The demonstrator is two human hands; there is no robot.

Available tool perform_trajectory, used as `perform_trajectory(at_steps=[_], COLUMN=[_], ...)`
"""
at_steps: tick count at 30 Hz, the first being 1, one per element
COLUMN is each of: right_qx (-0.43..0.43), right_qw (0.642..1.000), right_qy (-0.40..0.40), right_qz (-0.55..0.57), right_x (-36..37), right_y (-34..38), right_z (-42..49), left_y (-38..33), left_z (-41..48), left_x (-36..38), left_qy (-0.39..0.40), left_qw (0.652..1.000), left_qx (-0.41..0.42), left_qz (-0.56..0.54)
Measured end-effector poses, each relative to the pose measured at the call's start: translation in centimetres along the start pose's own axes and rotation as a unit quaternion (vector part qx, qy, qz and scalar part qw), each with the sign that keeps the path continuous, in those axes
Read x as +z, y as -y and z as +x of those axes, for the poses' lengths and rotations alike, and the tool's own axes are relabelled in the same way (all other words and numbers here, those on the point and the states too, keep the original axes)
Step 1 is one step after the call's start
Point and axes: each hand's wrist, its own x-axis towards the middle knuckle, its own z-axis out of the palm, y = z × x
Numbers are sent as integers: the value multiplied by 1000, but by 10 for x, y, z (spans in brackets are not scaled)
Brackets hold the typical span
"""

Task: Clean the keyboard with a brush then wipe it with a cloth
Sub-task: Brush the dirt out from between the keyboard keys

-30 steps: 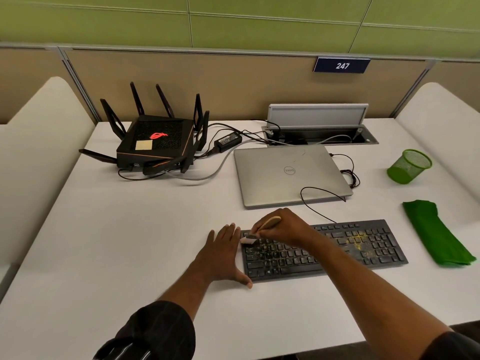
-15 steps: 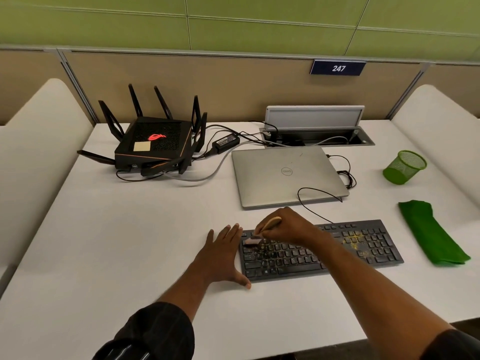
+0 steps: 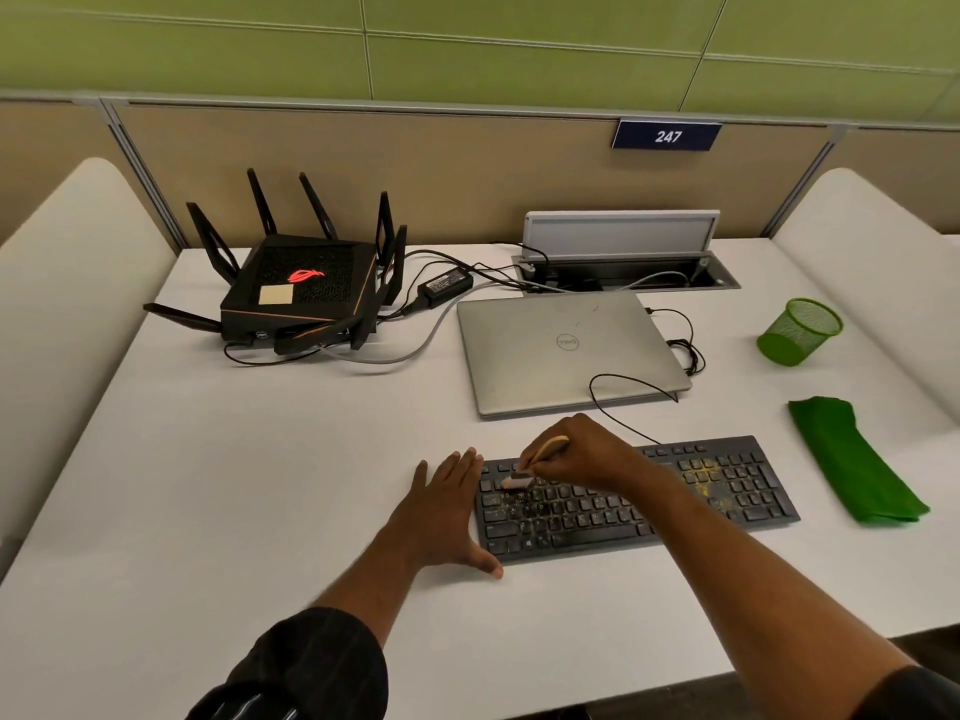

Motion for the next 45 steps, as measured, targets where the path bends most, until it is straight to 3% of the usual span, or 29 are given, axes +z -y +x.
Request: perform_trajectory(at_steps=[4, 13, 19, 29, 36, 45], right_qx=[-13, 18, 2, 29, 0, 22], right_qw=[999, 999, 1000, 997, 1000, 995], right_qy=[4, 18, -6, 6, -16, -3], right_qz=[36, -45, 3, -65, -16, -97], right_x=[10, -9, -6, -19, -16, -32], right_y=[9, -7, 2, -22, -13, -39], right_z=[2, -4, 0, -16, -15, -26], left_y=[-4, -7, -13, -22, -32, -41], left_z=[1, 3, 12, 15, 21, 27], left_x=[-3, -4, -3, -7, -9, -8], left_qy=[-4, -15, -16, -22, -27, -25], left_qw=[1000, 1000, 1000, 999, 998, 998], left_qx=[3, 14, 21, 36, 46, 45], left_qz=[-2, 8, 16, 29, 37, 25])
